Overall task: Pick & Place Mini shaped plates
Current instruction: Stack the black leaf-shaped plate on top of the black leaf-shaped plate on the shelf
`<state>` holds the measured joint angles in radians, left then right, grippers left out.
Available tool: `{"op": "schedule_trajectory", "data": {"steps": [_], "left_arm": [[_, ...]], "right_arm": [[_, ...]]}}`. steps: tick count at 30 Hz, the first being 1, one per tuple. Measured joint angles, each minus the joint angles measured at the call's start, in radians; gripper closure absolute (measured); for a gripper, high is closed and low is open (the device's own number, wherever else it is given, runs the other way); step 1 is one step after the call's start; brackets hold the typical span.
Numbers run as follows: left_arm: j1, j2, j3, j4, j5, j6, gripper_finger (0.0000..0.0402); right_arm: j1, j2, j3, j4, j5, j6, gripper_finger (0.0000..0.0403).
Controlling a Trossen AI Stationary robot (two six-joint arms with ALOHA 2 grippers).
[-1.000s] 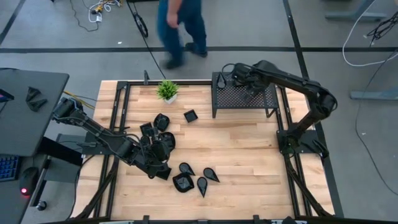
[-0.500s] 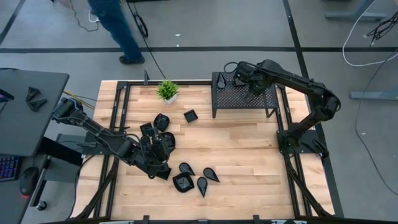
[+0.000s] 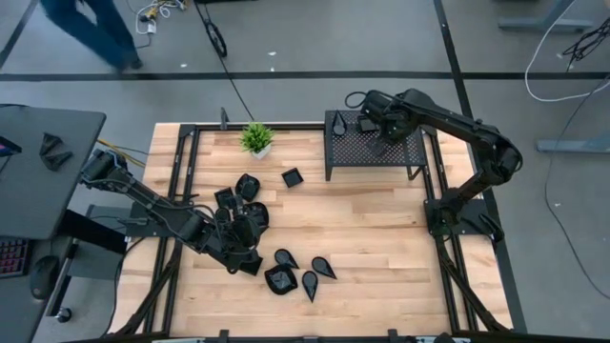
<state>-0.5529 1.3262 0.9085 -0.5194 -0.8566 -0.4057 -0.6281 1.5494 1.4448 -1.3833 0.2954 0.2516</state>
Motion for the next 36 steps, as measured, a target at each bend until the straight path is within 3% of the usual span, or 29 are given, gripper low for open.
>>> {"op": "schedule_trajectory", "data": {"steps": [36], "left_arm": [[0.0, 0.0, 0.0, 0.0, 0.0, 0.0, 0.0225]], "right_arm": [[-0.032, -0.002, 0.0, 0.034, -0.027, -0.053, 0.0399]]}}
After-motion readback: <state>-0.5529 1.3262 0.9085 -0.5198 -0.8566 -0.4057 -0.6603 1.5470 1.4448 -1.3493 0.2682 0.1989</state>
